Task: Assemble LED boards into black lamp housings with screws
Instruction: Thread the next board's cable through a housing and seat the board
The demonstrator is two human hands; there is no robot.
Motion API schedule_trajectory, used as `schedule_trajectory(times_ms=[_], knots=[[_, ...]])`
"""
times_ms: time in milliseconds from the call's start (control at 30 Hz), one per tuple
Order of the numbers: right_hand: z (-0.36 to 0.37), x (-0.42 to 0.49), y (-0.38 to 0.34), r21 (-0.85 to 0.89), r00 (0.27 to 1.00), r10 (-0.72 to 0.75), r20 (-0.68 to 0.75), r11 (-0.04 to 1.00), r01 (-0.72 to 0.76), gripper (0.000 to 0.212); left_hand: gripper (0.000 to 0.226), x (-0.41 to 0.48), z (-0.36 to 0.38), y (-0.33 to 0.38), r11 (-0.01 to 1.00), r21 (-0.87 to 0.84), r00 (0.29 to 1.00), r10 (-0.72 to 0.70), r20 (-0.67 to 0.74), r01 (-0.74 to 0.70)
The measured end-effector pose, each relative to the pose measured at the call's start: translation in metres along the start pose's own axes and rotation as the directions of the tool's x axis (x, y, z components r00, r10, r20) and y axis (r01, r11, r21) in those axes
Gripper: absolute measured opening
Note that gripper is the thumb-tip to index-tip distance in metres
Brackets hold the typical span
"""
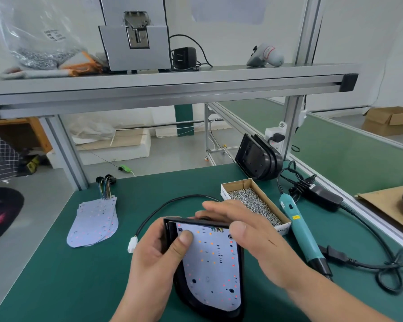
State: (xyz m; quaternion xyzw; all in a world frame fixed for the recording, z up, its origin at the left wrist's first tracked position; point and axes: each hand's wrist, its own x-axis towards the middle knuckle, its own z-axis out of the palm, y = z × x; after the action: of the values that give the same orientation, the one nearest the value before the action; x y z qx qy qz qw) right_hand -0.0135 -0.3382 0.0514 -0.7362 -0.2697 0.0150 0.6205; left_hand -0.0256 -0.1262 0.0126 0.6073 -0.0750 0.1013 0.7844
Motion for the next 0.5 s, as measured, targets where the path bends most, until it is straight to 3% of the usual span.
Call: schedule_trajectory(times_ms=[133,233,500], knots=[[-0.0017,-0.0008,-0.0017,0.003,1.000,-0.009,0.005,1.000,0.009,0.064,0.048,-0.0003,0.0010,0.0020,1.000,0.004,1.000,0.009,0.002,-0.009],[0.0000,-0.0022,-0.0019,0.020,1.000,-0.019,-0.008,1.000,0.019,0.057,0.039,-0.0002,0.0016,0.0012,1.000,0.006,1.000,0.012,-0.018,-0.012],[0.0024,-0.0052,-0.0079,0.092,0.996,-0.001,-0.088,0.996,0.010,0.049,0.042,-0.0029,0.0026,0.0040,0.997,0.066,0.998,0.030,-0.048,-0.027]])
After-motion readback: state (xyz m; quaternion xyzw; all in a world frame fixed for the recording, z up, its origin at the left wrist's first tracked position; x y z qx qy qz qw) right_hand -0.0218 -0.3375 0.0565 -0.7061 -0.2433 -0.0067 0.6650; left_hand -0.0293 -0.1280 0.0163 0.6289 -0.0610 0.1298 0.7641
